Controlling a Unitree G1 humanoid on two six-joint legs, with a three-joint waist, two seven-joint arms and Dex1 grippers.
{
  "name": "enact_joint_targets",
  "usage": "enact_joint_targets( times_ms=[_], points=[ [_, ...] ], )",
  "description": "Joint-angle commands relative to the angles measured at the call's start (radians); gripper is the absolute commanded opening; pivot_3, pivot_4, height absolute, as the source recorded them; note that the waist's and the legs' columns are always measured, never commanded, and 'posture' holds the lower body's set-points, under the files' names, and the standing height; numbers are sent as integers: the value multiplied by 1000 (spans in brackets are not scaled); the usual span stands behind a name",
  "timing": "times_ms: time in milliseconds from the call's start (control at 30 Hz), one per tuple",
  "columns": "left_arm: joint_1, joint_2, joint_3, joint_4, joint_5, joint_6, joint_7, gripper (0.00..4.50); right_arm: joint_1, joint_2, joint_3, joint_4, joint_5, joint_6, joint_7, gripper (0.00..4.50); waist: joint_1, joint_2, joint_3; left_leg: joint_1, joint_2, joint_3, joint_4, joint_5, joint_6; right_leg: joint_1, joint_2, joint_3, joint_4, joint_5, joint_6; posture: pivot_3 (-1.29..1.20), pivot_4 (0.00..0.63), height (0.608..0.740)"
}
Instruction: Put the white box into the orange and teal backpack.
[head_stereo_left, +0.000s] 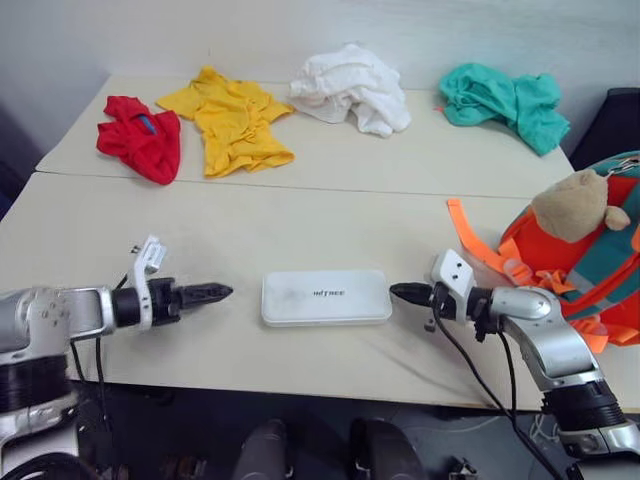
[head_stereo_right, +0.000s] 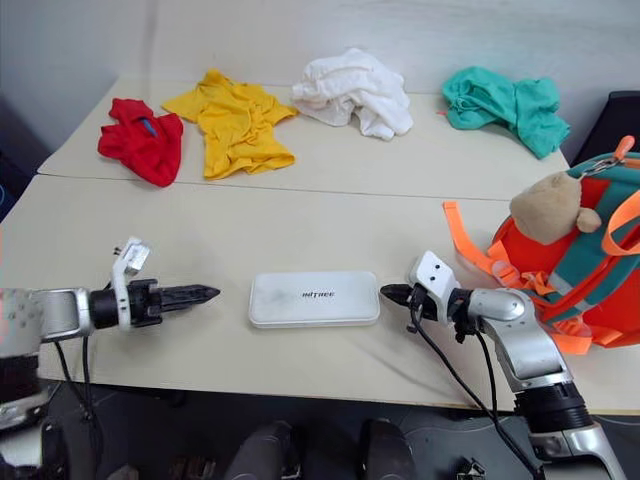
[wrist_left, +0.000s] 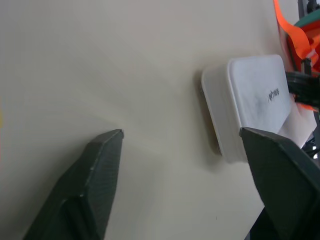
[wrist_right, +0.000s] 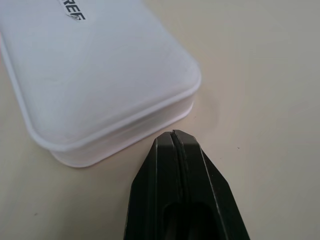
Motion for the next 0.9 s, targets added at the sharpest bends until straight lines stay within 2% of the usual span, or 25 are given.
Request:
enact_joint_targets(
  times_ms=[33, 200, 367, 533, 567, 667, 800, 867, 900],
  points=[
    [-61, -37, -96, 108, -137, 19, 76, 3990, -25, 0, 18, 5, -11, -33, 20, 0, -1, 0, 0, 0, 0, 0, 0, 0, 0, 0, 0, 0, 0, 0, 0, 0, 150, 740],
    [-135, -79, -166, 199, -275, 19, 199, 3990, -54, 34, 51, 17, -28, -44, 16, 0, -1, 0, 0, 0, 0, 0, 0, 1, -1, 0, 0, 0, 1, 0, 0, 0, 150, 740],
    [-178, -141, -149, 282, -382, 19, 329, 3990, -62, 67, 68, 12, -43, -44, 0, 0, 1, 0, 0, 0, 0, 0, 1, 1, -1, 0, 0, 0, 1, 0, 0, 0, 150, 740],
    [-166, -139, -178, 294, -548, 19, 408, 3990, -60, 94, 77, 0, -46, -38, -16, 0, -1, 0, 0, 0, 0, -1, 1, 2, -1, 0, 0, 0, 1, 0, 0, 0, 150, 740],
    [-165, -147, -165, 297, -566, 19, 430, 3605, -57, 100, 78, -5, -45, -37, -20, 0, -1, 0, 0, 0, 0, -1, 1, 2, -1, 0, 0, 0, 0, 0, 0, 0, 150, 740],
    [-157, -149, -144, 302, -622, 19, 477, 2852, -40, 96, 73, -15, -41, -39, -25, 0, -2, 0, 0, 0, 0, -1, 1, 2, -2, 0, 0, 0, 1, 0, 0, 0, 150, 740],
    [-121, -120, -128, 269, -714, 19, 507, 1498, 6, 56, 3, -34, -10, -55, -22, 0, -2, 0, 0, 0, 0, -1, 1, 2, -2, 0, 1, 0, 0, 0, 0, 0, 150, 740],
    [-96, -120, -89, 227, -755, 11, 509, 1166, 61, 37, -70, -74, 52, -49, -11, 0, 0, 0, 0, 0, 0, -1, 1, 2, -2, 0, 1, 0, 0, 0, 0, 0, 150, 740],
    [-80, -123, -66, 201, -774, -6, 512, 1166, 92, 33, -110, -97, 84, -45, -14, 0, 1, 0, 0, 0, 0, -1, 1, 2, -2, 0, 1, 0, 0, 0, 0, 0, 150, 740]
  ],
)
